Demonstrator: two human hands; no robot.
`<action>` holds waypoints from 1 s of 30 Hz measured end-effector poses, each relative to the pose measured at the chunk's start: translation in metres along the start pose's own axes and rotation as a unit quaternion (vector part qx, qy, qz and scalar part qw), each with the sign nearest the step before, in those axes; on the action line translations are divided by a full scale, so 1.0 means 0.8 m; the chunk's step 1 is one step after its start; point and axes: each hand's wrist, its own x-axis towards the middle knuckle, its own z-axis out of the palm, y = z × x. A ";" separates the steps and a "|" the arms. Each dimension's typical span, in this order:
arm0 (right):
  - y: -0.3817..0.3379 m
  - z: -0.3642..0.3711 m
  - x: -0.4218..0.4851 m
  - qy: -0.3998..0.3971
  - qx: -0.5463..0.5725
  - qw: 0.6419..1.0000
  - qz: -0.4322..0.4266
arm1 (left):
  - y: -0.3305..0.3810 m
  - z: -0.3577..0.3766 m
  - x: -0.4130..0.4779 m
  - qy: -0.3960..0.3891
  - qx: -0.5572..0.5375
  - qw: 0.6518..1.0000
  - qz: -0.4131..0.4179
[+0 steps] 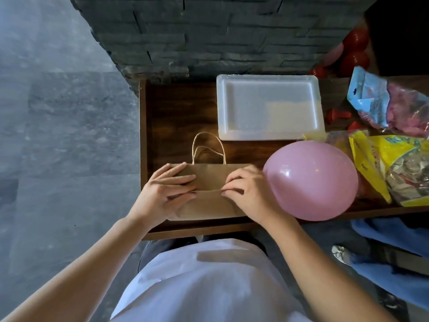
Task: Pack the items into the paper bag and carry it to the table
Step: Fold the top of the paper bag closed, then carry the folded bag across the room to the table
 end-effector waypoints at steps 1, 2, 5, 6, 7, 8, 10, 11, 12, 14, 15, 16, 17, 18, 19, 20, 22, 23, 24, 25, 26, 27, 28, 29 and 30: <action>0.012 -0.003 -0.002 0.008 0.009 1.000 0.018 | -0.003 0.000 -0.001 0.017 -0.009 1.000 -0.020; 0.022 -0.005 -0.004 0.016 0.021 0.999 0.034 | -0.007 0.000 -0.003 0.031 -0.022 0.998 -0.040; 0.038 -0.003 -0.009 0.026 0.057 0.996 0.056 | -0.016 0.003 -0.007 0.056 -0.093 0.989 -0.095; 0.041 0.000 -0.009 0.027 0.076 0.995 0.064 | -0.019 0.005 -0.007 0.064 -0.120 0.985 -0.111; 0.044 0.005 -0.011 0.027 0.102 0.992 0.074 | -0.022 0.006 -0.007 0.069 -0.143 0.980 -0.124; 0.047 0.010 -0.013 0.025 0.133 0.987 0.085 | -0.024 0.009 -0.008 0.069 -0.161 0.976 -0.131; 0.052 0.019 -0.020 0.021 0.188 0.976 0.107 | -0.029 0.016 -0.014 0.062 -0.194 0.971 -0.127; 0.054 0.023 -0.023 0.017 0.212 0.970 0.115 | -0.030 0.020 -0.019 0.060 -0.214 0.967 -0.125; 0.056 0.026 -0.025 0.013 0.235 0.964 0.120 | -0.031 0.024 -0.023 0.061 -0.238 0.961 -0.128; 0.060 0.031 -0.029 0.005 0.278 0.953 0.119 | -0.028 0.031 -0.032 0.070 -0.299 0.941 -0.143; 0.061 0.031 -0.029 -0.002 0.296 0.948 0.118 | -0.025 0.034 -0.035 0.074 -0.331 0.928 -0.156; 0.061 0.032 -0.029 -0.011 0.314 0.942 0.116 | -0.021 0.037 -0.036 0.082 -0.363 0.911 -0.178; 0.061 0.032 -0.028 -0.016 0.324 0.939 0.112 | -0.018 0.039 -0.036 0.093 -0.391 0.892 -0.206; 0.061 0.033 -0.027 -0.014 0.322 0.941 0.102 | -0.017 0.042 -0.034 0.108 -0.412 0.875 -0.231; 0.061 0.035 -0.025 -0.005 0.312 0.946 0.088 | -0.016 0.044 -0.031 0.123 -0.427 0.860 -0.250; 0.060 0.038 -0.025 0.004 0.312 0.946 0.085 | -0.013 0.046 -0.028 0.137 -0.439 0.848 -0.263; 0.057 0.042 -0.024 -0.001 0.352 0.930 0.106 | -0.006 0.051 -0.023 0.160 -0.454 0.831 -0.278; 0.056 0.044 -0.022 -0.004 0.374 0.919 0.121 | -0.003 0.053 -0.021 0.165 -0.455 0.829 -0.281; 0.060 0.046 -0.020 -0.005 0.387 0.912 0.136 | -0.001 0.056 -0.017 0.166 -0.460 0.823 -0.288; 0.063 0.048 -0.022 -0.002 0.393 0.908 0.146 | 0.001 0.061 -0.018 0.171 -0.467 0.815 -0.298; 0.049 0.053 -0.026 0.017 0.387 0.913 0.129 | 0.002 0.054 -0.030 0.193 -0.470 0.811 -0.290; 0.038 0.058 -0.028 0.030 0.383 0.917 0.111 | 0.003 0.047 -0.040 0.210 -0.471 0.811 -0.278; 0.043 0.056 -0.026 0.035 0.388 0.913 0.120 | 0.005 0.049 -0.035 0.212 -0.480 0.802 -0.285; 0.045 0.052 -0.022 0.040 0.393 0.910 0.129 | 0.007 0.051 -0.028 0.216 -0.488 0.793 -0.294; 0.046 0.047 -0.020 0.044 0.396 0.908 0.131 | 0.011 0.052 -0.021 0.218 -0.497 0.788 -0.291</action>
